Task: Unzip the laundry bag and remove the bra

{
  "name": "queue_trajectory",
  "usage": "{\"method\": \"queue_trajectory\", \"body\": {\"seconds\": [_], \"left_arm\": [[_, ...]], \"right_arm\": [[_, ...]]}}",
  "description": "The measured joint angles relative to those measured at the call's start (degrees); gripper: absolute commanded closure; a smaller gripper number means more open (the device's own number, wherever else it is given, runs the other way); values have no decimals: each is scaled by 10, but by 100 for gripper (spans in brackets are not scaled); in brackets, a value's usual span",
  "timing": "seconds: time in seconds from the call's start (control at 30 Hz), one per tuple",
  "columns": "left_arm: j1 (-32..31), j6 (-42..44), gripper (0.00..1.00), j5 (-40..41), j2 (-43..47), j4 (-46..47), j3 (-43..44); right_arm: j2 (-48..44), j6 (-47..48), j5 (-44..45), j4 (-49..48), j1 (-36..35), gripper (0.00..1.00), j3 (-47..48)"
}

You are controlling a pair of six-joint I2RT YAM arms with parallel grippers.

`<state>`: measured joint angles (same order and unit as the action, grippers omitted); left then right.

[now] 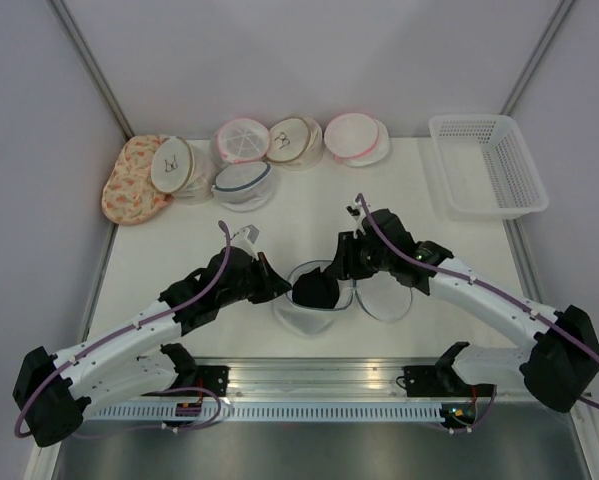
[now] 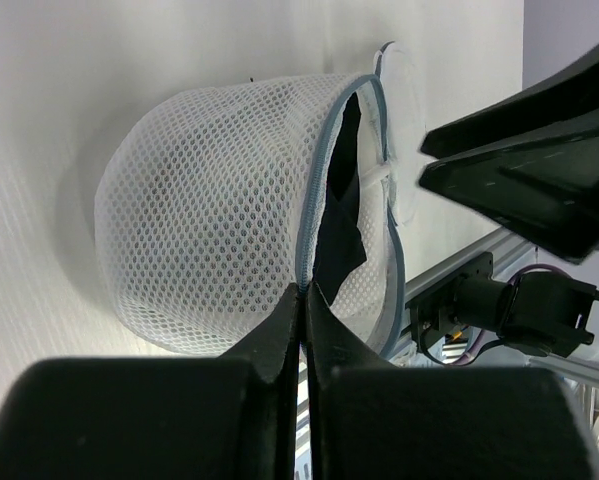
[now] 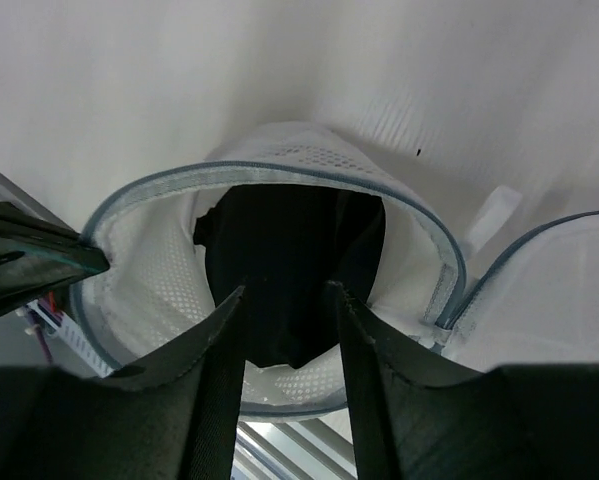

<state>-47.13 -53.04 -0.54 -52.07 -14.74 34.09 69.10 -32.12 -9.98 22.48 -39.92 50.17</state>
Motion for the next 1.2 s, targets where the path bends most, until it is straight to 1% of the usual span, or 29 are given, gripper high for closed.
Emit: {"method": "queue_trajectory", "body": {"seconds": [0.23, 0.5, 0.57, 0.6, 0.63, 0.7, 0.83, 0.93, 1.2], "left_arm": [[0, -1, 98, 0, 0, 1, 0], [0, -2, 98, 0, 0, 2, 0], [0, -3, 98, 0, 0, 2, 0], [0, -3, 98, 0, 0, 2, 0], [0, -4, 98, 0, 0, 2, 0], [0, -5, 98, 0, 0, 2, 0], [0, -6, 98, 0, 2, 4, -5], [0, -7, 98, 0, 9, 4, -12], [0, -9, 98, 0, 16, 4, -17]], "right_arm": [[92, 20, 56, 7, -64, 49, 2], [160, 33, 80, -4, -101, 49, 13], [177, 35, 79, -16, -111, 55, 14], [188, 35, 77, -24, -117, 60, 14], [198, 36, 73, -31, -121, 77, 14], [214, 37, 63, -43, -126, 100, 14], [226, 33, 38, -58, -131, 99, 14], [208, 34, 16, -62, -132, 99, 14], [69, 34, -87, -92, -132, 99, 21]]}}
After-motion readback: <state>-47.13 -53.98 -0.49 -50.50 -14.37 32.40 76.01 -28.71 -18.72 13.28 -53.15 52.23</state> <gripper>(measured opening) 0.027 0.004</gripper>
